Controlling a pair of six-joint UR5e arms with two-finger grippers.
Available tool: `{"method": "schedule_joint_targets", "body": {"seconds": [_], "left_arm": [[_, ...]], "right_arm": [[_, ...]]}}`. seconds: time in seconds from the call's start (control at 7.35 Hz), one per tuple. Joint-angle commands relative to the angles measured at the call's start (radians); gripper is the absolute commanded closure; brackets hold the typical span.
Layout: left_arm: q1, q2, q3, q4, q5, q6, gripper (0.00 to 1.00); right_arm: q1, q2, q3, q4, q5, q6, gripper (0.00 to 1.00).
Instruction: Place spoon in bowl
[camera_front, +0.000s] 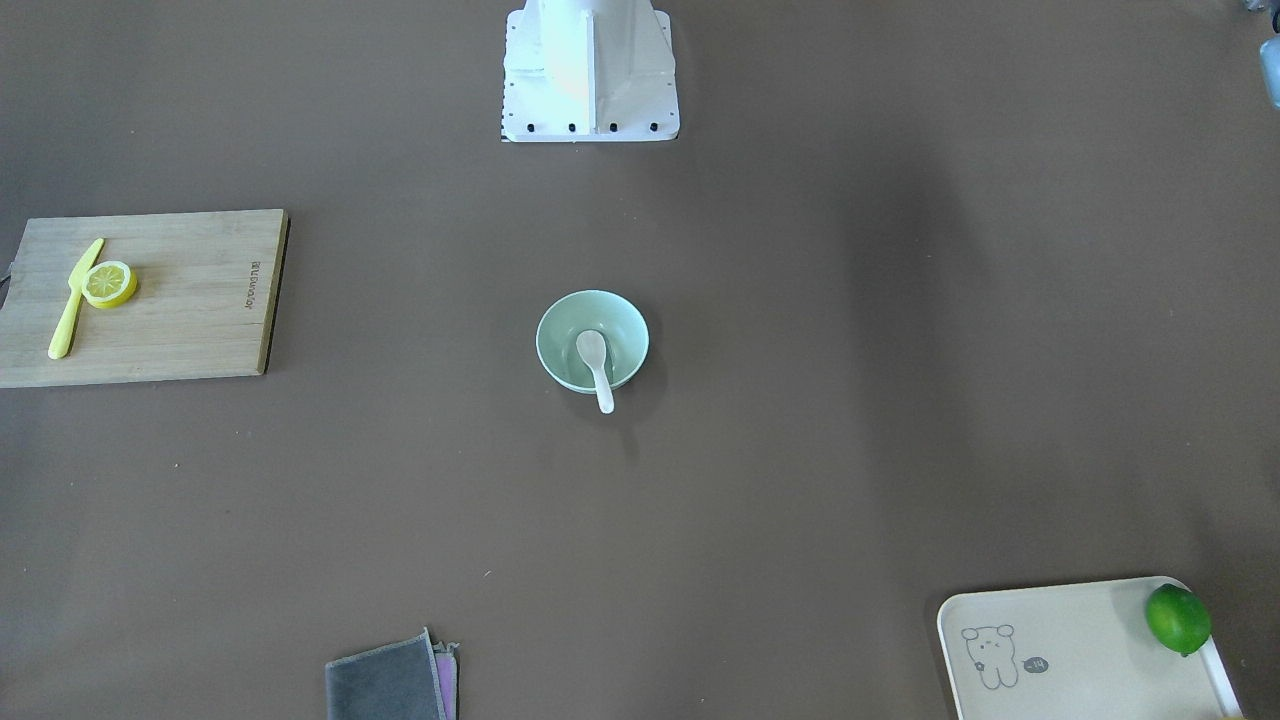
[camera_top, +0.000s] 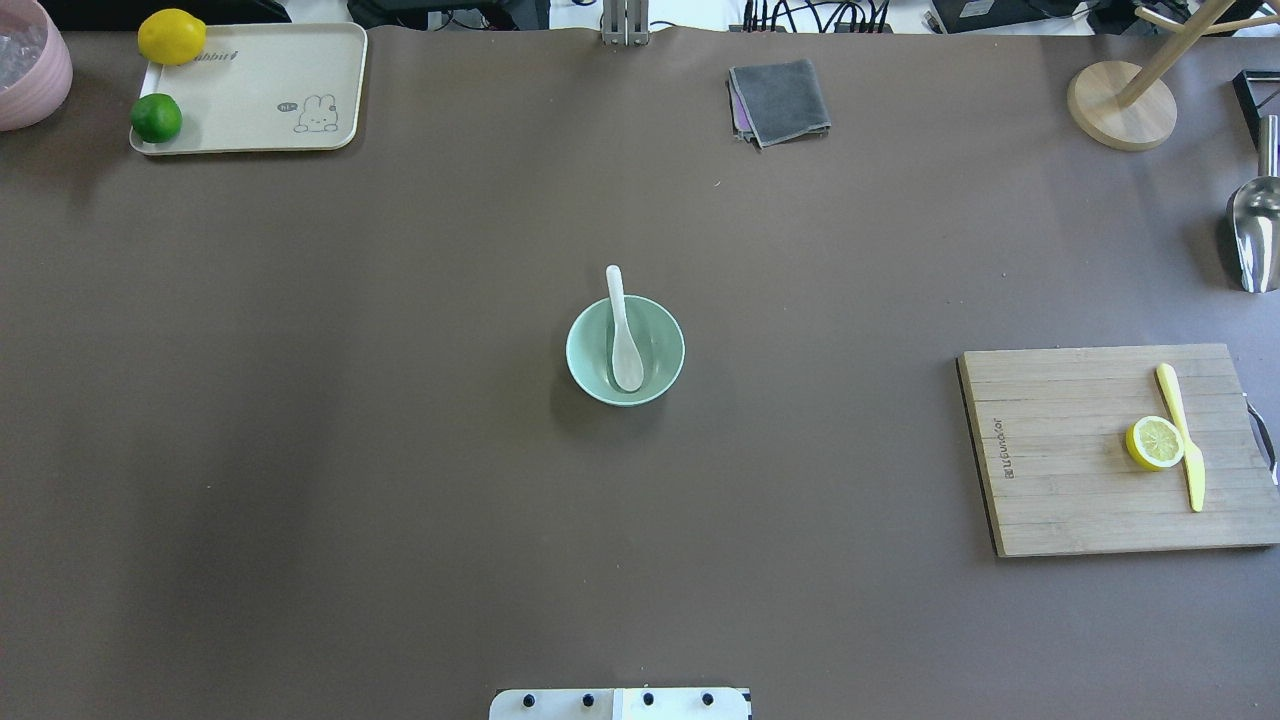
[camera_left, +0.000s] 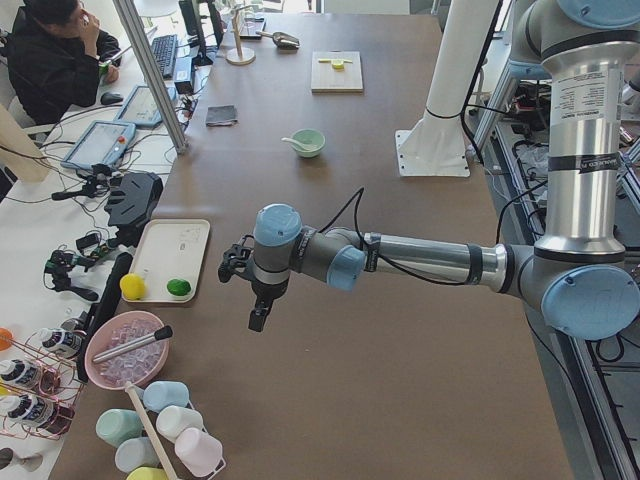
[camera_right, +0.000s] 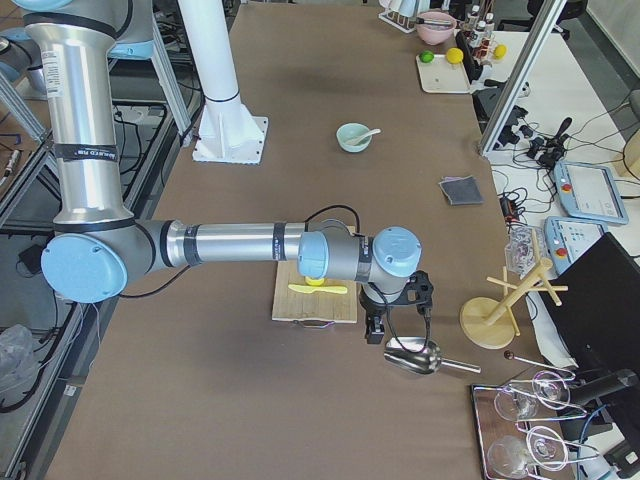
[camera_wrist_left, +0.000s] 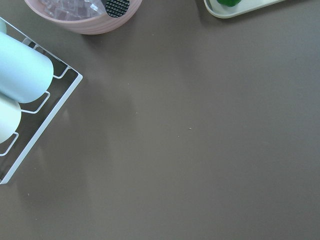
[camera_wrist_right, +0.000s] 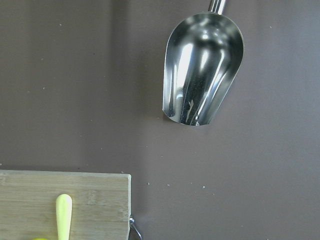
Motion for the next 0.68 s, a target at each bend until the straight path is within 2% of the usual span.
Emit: {"method": "schedule_joint_targets", "body": {"seconds": [0.0, 0.54], "left_arm": [[-0.011, 0.001, 0.001, -0.002, 0.000, 0.000, 0.02], [-0.046, 0.011, 0.001, -0.001, -0.001, 0.002, 0.02]], "right_arm": [[-0.007, 0.000, 0.002, 0.008, -0.005, 0.059, 0.00], [-0.013, -0.004, 0.000, 0.009, -0.003, 0.059, 0.00]]}}
